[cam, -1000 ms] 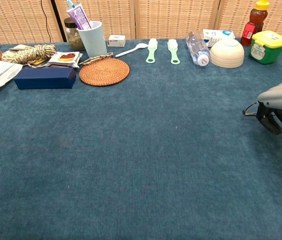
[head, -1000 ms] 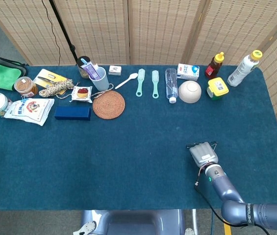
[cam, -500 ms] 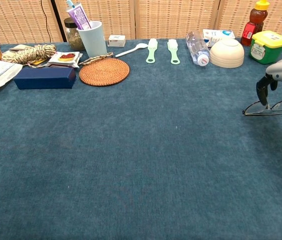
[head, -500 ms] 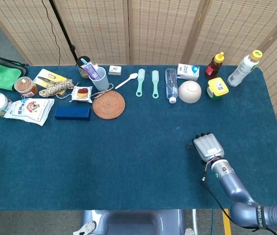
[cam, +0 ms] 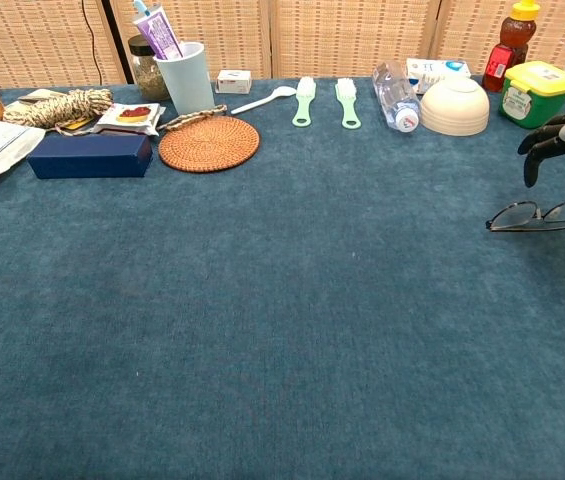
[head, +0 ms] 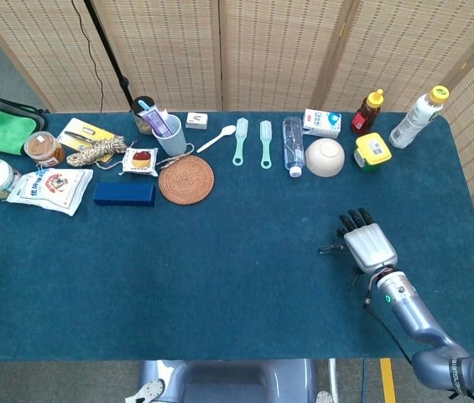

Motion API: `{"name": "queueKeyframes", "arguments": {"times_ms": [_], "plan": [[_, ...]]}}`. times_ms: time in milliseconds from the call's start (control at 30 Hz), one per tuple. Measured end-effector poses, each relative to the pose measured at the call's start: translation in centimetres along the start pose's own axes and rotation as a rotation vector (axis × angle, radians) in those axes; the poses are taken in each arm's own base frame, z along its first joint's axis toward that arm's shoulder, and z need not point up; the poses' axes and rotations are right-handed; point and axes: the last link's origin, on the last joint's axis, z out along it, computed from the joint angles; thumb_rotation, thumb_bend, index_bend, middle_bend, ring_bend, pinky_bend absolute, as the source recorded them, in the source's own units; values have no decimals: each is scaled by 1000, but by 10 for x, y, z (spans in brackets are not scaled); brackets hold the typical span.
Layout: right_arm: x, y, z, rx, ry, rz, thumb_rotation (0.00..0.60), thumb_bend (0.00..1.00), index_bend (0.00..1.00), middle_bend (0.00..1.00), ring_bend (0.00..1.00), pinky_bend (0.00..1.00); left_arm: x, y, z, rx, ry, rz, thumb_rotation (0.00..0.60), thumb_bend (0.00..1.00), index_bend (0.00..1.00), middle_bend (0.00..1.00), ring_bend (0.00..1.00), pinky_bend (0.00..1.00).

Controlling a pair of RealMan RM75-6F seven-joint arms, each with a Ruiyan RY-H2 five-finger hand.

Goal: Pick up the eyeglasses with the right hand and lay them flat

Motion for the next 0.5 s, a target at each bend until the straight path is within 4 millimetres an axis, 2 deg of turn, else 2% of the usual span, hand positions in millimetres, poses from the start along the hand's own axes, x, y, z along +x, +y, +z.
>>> {"name": "queueKeyframes", "arguments": {"times_ms": [233, 500], "plan": [[-18, 14, 0, 4, 11, -38, 600, 76, 328, 115, 59, 21, 2, 3, 0, -3, 3, 4, 600, 341, 121, 82, 63, 0], [-28, 22, 1, 13, 29, -66, 600, 34, 338, 115, 59, 0, 5, 5, 0, -8, 7, 3, 600, 340, 121, 82, 63, 0]]}}
